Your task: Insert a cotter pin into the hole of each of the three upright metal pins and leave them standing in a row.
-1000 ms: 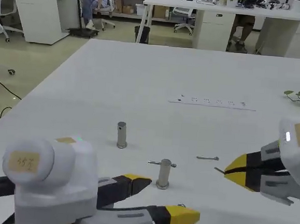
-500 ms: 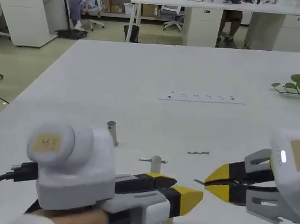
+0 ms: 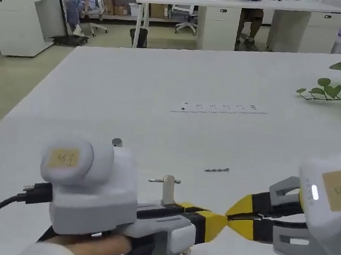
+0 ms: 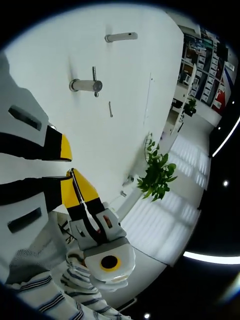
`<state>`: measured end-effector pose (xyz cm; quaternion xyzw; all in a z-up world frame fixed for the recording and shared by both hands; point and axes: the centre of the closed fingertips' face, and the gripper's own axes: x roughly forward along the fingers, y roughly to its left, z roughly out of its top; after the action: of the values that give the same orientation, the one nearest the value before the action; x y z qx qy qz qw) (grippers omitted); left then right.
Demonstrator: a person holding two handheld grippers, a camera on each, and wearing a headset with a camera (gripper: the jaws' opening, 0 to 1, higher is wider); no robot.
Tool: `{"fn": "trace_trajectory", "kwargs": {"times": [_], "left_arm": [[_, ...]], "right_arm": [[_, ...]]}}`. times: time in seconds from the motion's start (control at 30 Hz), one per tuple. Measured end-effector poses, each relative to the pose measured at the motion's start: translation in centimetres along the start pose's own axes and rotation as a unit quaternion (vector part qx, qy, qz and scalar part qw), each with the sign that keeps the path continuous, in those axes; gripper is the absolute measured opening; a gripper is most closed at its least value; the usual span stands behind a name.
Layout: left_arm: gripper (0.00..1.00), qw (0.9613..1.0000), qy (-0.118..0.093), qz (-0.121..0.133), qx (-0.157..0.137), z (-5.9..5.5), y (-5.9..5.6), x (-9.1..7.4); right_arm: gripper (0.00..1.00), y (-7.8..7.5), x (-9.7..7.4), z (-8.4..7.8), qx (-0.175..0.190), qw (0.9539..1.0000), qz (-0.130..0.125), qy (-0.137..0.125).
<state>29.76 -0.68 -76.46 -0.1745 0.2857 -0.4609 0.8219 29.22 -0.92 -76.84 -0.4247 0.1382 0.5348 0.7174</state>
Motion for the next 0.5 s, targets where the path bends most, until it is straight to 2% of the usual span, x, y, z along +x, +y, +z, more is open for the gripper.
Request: {"fn": "trace_trajectory", "kwargs": {"times": [0.1, 0.17, 0.5], "left_arm": [[0.05, 1.0, 0.005, 0.002, -0.002, -0.19, 0.03, 0.06], [0.05, 0.9997, 0.0, -0.002, -0.025, -0.12, -0.03, 0.13], [0.02, 0.9988, 0.017, -0.005, -0.045, -0.84, 0.27, -0.16]], "right_arm": [[0.02, 0.12, 0.03, 0.12, -0.002, 1.0, 0.001, -0.002], [0.02, 0.21, 0.12, 0.2, -0.002, 1.0, 0.002, -0.002], [0.02, 0.68, 0.65, 0.4, -0.002, 0.9999, 0.01, -0.005]]}}
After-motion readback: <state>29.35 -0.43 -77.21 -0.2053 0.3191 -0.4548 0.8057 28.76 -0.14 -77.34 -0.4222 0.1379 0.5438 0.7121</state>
